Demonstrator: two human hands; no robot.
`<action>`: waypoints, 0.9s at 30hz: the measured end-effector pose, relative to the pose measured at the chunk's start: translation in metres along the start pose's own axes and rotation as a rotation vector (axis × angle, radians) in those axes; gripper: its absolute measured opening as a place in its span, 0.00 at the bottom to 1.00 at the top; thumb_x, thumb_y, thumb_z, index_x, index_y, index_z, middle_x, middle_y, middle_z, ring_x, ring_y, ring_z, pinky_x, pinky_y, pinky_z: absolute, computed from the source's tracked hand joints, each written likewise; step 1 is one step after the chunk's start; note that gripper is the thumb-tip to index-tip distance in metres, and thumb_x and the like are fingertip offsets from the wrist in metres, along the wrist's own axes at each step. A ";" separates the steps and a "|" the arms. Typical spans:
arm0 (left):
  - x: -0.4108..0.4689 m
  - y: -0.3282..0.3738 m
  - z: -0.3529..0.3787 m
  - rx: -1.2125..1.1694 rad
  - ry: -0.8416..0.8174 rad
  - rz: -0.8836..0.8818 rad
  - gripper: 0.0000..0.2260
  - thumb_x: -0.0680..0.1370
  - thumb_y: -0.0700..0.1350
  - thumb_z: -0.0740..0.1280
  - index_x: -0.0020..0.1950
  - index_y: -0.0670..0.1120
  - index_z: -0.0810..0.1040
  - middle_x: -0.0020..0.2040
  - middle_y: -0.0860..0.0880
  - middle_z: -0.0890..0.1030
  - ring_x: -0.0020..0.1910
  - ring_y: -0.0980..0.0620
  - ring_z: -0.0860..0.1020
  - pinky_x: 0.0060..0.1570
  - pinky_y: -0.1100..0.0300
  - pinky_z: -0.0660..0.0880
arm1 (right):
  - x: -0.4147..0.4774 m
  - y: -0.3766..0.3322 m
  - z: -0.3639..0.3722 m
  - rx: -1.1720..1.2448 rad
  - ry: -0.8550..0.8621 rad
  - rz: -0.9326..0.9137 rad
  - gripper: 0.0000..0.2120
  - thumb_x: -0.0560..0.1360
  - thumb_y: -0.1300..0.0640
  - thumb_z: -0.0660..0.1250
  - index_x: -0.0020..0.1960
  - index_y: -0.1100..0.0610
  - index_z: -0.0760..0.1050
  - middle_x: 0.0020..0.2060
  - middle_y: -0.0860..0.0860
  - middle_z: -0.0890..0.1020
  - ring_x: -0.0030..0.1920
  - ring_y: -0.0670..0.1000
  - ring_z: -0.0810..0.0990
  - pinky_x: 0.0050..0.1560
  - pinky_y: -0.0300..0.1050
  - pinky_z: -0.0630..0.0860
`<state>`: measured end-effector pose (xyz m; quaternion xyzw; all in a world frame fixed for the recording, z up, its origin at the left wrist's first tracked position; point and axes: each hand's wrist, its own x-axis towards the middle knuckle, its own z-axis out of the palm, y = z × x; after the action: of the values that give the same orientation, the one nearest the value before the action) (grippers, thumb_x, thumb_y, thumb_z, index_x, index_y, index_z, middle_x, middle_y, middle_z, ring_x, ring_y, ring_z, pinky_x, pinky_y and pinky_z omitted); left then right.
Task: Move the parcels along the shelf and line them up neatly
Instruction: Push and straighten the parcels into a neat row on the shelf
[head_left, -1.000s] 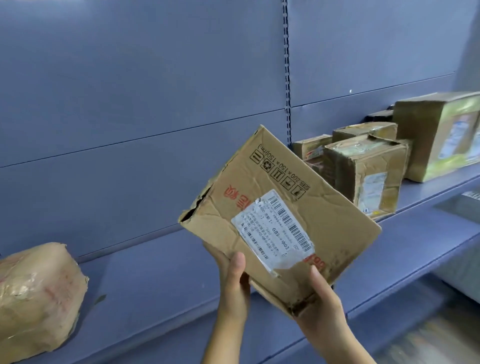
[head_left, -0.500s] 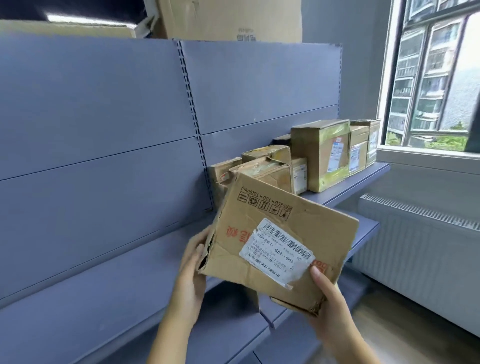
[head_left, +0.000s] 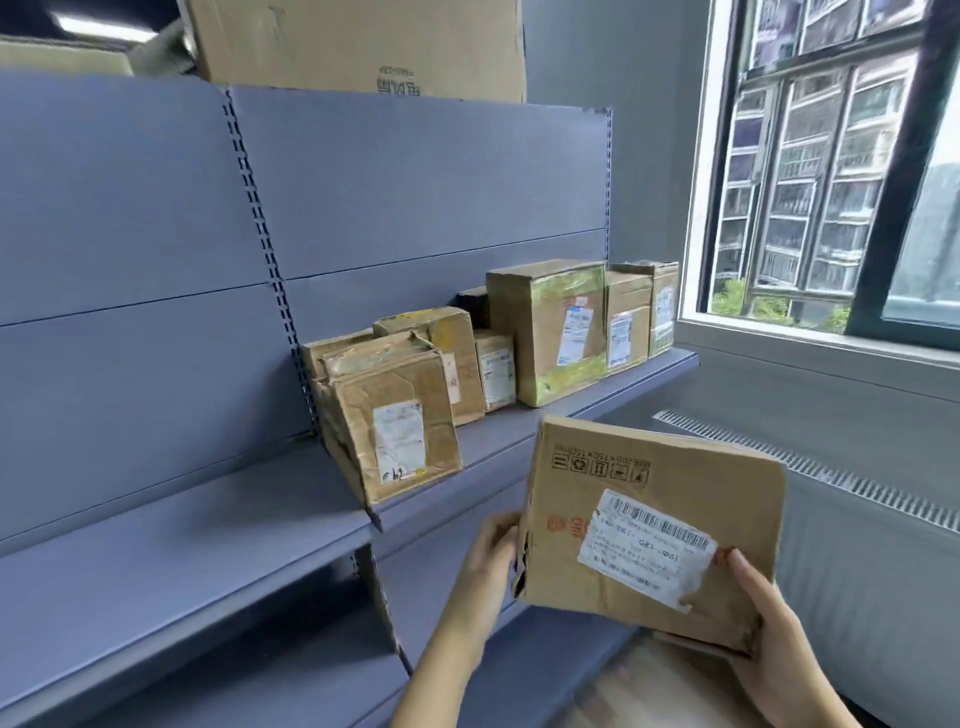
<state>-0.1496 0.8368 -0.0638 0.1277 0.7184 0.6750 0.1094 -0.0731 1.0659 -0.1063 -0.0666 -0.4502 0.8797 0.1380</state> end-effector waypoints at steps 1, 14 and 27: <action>0.004 0.001 0.006 0.010 0.001 -0.006 0.09 0.82 0.47 0.57 0.57 0.51 0.76 0.55 0.53 0.81 0.56 0.60 0.78 0.47 0.68 0.72 | 0.008 -0.004 -0.004 -0.006 0.010 -0.011 0.27 0.69 0.50 0.66 0.68 0.49 0.71 0.52 0.53 0.85 0.46 0.54 0.86 0.35 0.54 0.83; 0.099 0.014 0.017 -0.121 0.131 0.136 0.12 0.79 0.56 0.47 0.62 0.65 0.55 0.56 0.75 0.60 0.45 0.90 0.61 0.40 0.88 0.60 | 0.178 -0.026 0.028 -0.282 -0.228 -0.099 0.21 0.68 0.43 0.69 0.61 0.40 0.74 0.59 0.49 0.82 0.54 0.52 0.82 0.45 0.57 0.83; 0.199 -0.027 -0.006 0.009 0.402 0.156 0.14 0.82 0.56 0.48 0.66 0.68 0.58 0.67 0.70 0.64 0.62 0.80 0.61 0.55 0.81 0.59 | 0.308 0.008 0.047 -0.414 -0.343 0.010 0.46 0.53 0.26 0.74 0.65 0.46 0.72 0.60 0.47 0.82 0.60 0.50 0.80 0.61 0.58 0.75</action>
<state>-0.3405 0.8953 -0.0875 0.0461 0.7166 0.6902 -0.0892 -0.3790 1.1186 -0.0830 0.0545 -0.6368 0.7681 0.0388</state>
